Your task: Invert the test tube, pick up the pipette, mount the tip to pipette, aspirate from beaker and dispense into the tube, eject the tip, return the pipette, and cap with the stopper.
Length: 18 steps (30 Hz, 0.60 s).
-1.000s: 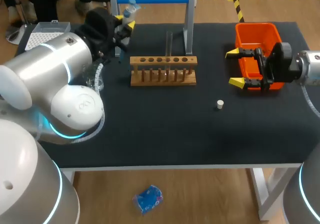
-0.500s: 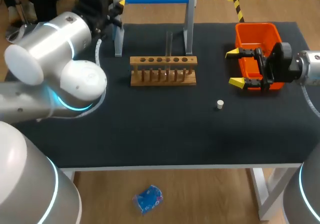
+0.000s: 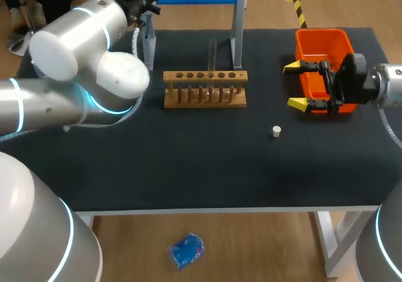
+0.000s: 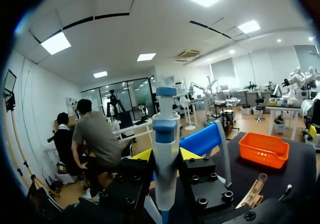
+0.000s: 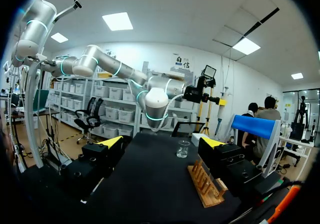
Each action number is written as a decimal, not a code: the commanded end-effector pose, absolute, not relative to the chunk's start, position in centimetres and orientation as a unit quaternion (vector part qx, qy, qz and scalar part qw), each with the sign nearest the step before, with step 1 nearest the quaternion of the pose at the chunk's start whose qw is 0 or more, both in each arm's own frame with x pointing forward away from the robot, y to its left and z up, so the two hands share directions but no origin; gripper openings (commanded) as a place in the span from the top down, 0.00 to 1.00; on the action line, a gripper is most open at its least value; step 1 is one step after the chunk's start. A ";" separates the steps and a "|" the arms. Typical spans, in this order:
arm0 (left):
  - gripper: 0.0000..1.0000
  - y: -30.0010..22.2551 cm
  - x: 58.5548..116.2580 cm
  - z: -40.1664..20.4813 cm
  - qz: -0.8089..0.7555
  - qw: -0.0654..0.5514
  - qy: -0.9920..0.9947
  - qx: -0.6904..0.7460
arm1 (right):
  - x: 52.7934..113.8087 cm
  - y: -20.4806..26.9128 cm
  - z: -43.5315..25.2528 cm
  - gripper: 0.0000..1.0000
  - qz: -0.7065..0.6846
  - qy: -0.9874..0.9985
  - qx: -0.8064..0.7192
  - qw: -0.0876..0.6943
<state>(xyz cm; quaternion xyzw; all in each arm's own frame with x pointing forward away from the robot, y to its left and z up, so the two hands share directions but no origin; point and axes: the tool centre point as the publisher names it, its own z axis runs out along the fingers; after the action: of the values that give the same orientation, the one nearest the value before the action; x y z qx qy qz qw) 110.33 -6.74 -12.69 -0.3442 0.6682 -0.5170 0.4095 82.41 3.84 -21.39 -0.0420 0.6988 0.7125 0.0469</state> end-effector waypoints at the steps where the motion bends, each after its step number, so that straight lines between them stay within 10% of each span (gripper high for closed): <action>1: 1.00 -7.4 110.6 -12.5 -0.505 0.416 0.668 -0.355 | 82.3 3.8 -21.3 0.00 0.712 0.700 -0.042 0.047; 18: 1.00 -7.1 112.8 -14.3 -0.488 0.404 0.671 -0.385 | 82.3 3.8 -21.3 0.00 0.712 0.700 -0.042 0.047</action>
<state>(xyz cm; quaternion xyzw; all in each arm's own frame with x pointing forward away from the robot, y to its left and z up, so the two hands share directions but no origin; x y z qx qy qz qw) 111.60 -6.51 -14.46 -0.3800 0.6684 -0.4960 0.4035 82.41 3.84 -21.39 -0.0420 0.6988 0.7125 0.0468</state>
